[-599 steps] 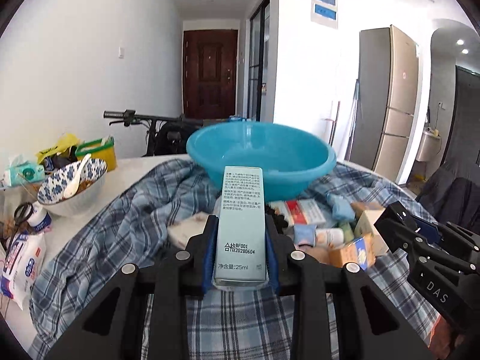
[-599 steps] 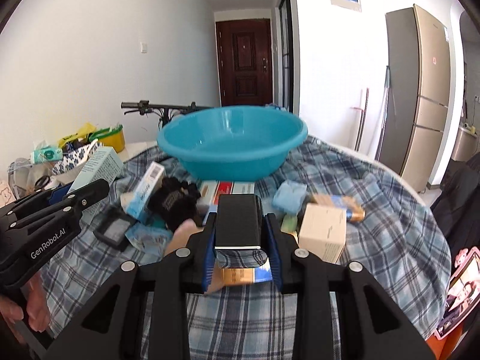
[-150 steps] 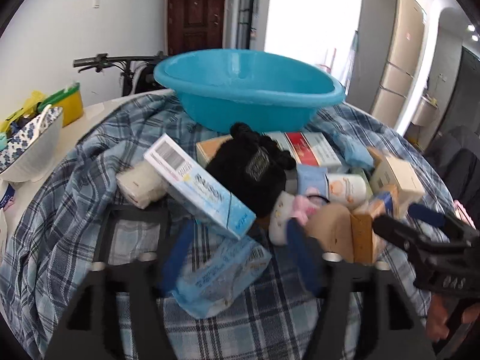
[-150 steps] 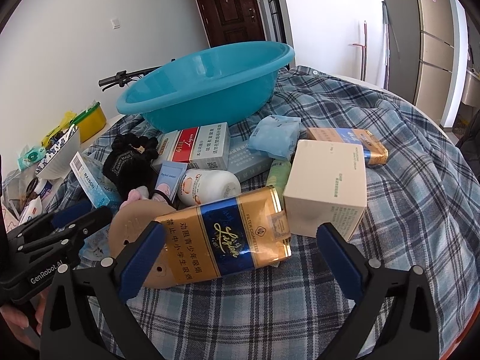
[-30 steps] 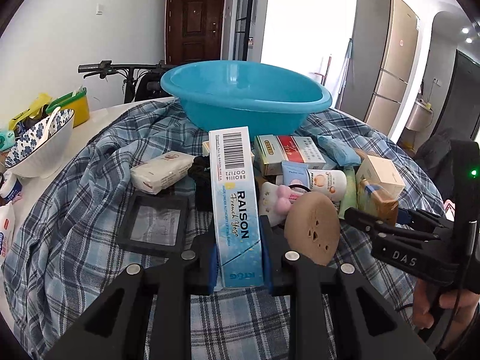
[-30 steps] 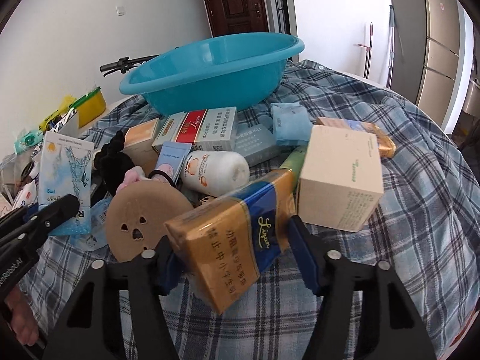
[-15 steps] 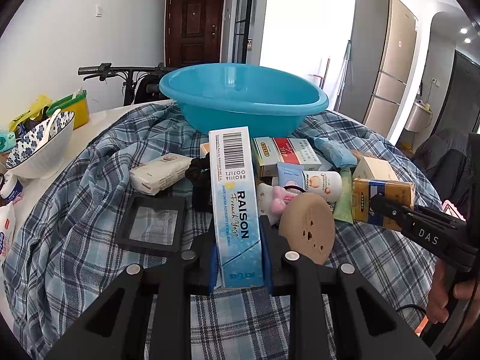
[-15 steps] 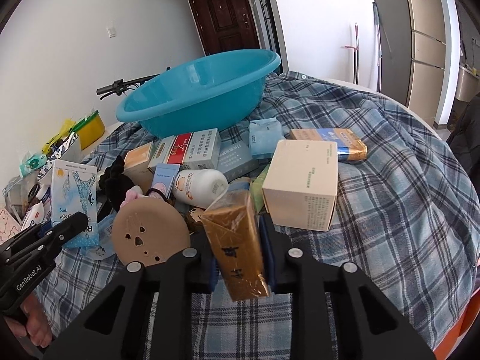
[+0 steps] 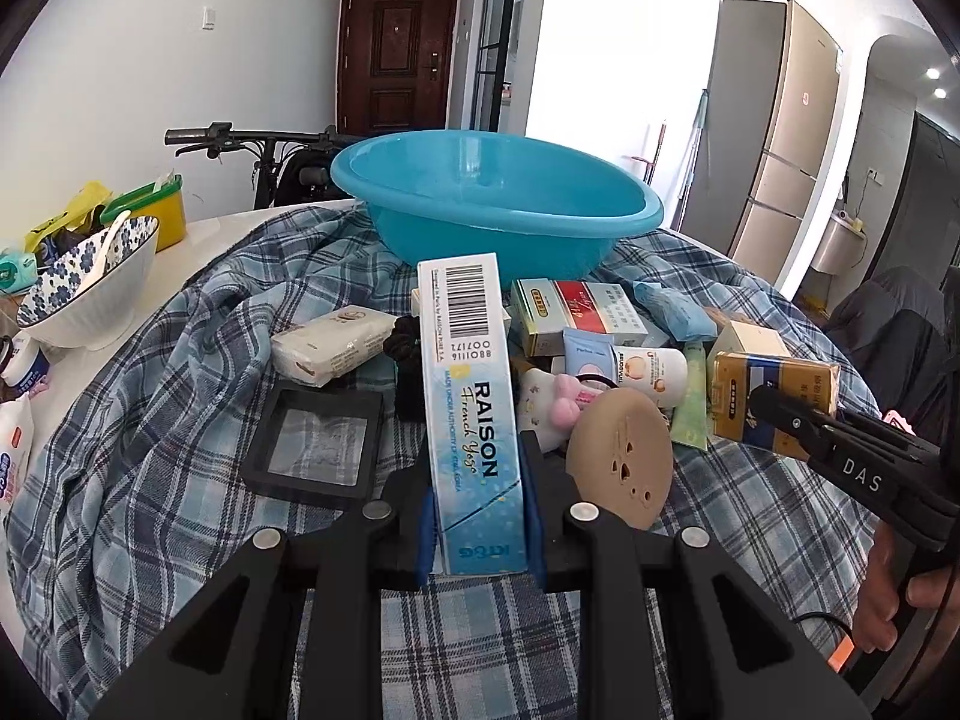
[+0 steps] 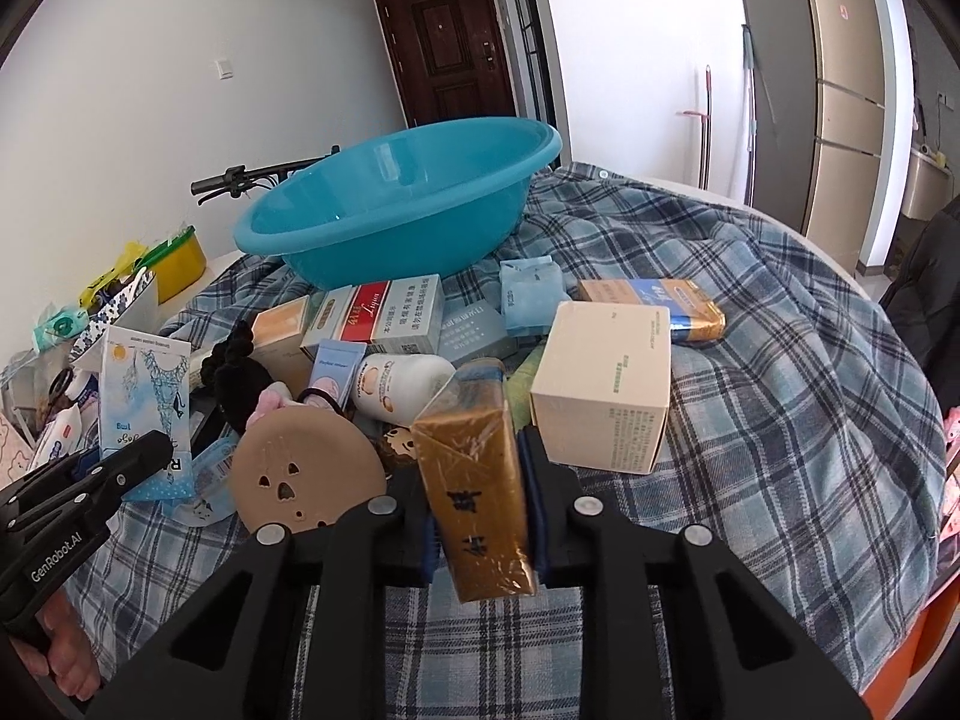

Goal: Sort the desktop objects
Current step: 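Grasp the gold-blue cigarette pack with the right tool while the left tool holds the RAISON box, then lift the RAISON box and cigarette pack and carry both over the teal basin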

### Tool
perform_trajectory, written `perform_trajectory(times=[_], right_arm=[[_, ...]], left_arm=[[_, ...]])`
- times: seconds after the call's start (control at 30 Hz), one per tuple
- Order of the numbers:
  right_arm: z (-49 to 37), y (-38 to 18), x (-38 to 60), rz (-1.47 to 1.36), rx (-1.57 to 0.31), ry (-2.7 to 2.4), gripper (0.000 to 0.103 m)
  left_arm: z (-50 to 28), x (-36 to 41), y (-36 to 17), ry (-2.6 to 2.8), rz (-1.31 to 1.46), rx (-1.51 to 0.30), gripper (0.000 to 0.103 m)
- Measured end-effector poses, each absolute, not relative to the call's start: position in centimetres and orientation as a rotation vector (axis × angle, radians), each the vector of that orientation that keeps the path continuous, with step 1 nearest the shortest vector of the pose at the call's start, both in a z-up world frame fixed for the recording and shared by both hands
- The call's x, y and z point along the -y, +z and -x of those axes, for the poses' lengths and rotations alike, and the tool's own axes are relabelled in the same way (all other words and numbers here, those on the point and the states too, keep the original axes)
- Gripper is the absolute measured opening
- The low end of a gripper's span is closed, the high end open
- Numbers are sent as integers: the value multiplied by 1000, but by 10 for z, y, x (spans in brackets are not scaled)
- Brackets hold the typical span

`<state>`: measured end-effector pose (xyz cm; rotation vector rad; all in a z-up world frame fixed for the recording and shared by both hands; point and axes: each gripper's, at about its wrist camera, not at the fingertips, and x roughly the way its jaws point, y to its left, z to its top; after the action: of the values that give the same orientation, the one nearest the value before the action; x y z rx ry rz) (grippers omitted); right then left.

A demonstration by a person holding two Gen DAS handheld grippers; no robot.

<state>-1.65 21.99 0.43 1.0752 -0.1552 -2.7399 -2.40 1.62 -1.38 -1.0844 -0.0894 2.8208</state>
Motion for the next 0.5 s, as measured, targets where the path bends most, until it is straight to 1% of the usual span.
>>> perform_trajectory(times=[0.27,0.5], right_arm=[[12,14,-212,-1031,134,-2729,21],[9,30,-210,-963,118,-2743,21]], left_arm=[[21,-19,-9,2834,1056,75,25],[20,-21,6,2870,983,51,25]])
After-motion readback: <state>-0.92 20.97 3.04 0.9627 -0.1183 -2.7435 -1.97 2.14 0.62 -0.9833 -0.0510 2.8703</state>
